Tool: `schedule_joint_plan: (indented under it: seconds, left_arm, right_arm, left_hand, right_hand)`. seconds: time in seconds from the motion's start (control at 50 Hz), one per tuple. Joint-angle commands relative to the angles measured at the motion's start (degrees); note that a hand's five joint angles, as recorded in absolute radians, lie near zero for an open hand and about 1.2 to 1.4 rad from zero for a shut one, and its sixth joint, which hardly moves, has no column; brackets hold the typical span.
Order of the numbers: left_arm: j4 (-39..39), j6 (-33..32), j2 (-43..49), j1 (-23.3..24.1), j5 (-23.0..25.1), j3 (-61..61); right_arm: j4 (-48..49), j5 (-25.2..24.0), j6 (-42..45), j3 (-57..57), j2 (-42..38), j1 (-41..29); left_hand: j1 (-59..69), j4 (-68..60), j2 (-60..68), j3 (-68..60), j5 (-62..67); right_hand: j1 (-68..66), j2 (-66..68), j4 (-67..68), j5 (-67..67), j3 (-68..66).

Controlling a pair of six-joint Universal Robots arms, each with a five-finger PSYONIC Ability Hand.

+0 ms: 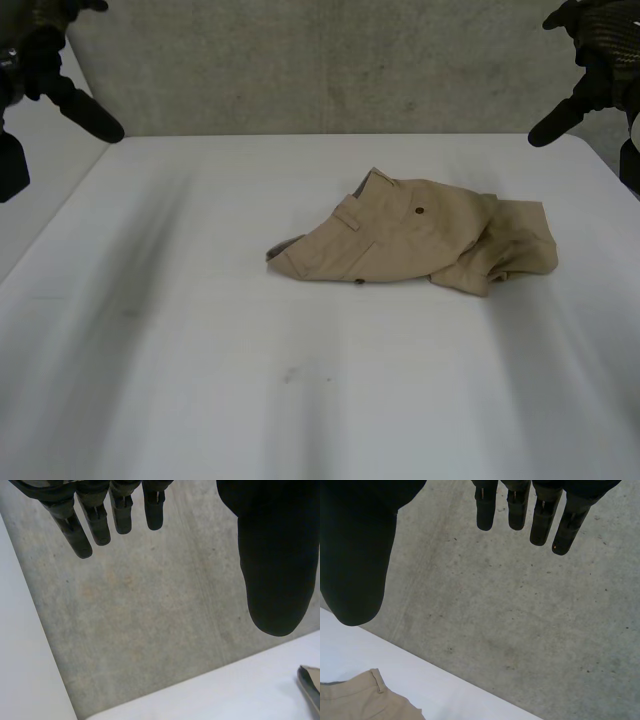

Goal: Fold the shorts.

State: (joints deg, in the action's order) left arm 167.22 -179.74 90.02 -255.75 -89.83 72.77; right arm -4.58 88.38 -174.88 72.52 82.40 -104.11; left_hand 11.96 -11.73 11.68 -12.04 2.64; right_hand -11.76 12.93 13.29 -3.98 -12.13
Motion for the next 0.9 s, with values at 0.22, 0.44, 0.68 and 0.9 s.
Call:
schedule_joint_plan:
  seconds: [0.22, 0.44, 0.68, 0.9]
  left_arm:
    - [1.0, -0.3, 7.3, 2.4, 1.9, 1.1]
    - [6.0, 0.4, 28.1, 11.9, 3.7, -4.0]
    - [10.1, 0.1, 46.3, 13.4, 3.6, -16.3]
    - [9.8, -0.2, 54.8, 14.6, 3.7, -24.5]
  right_arm:
    - [0.1, -2.3, 6.9, 1.7, -0.5, -0.6]
    - [-0.8, -9.4, 15.1, 5.4, -2.1, -0.9]
    - [-3.2, -16.2, 23.4, 9.3, -2.5, -1.0]
    - [-3.1, -16.0, 23.9, 9.1, -3.8, -0.9]
  left_hand:
    - [-1.4, 1.2, -1.1, 1.5, -2.1]
    - [9.0, -9.3, 9.3, -8.9, 8.3]
    - [6.7, -6.9, 6.9, -6.6, 6.0]
    - [11.0, -11.3, 11.3, -11.0, 10.4]
  right_hand:
    - [1.8, -2.9, -3.3, 4.0, 2.1]
    - [1.8, -2.9, -3.3, 4.0, 2.1]
    - [1.8, -2.9, -3.3, 4.0, 2.1]
    - [1.8, -2.9, -3.3, 4.0, 2.1]
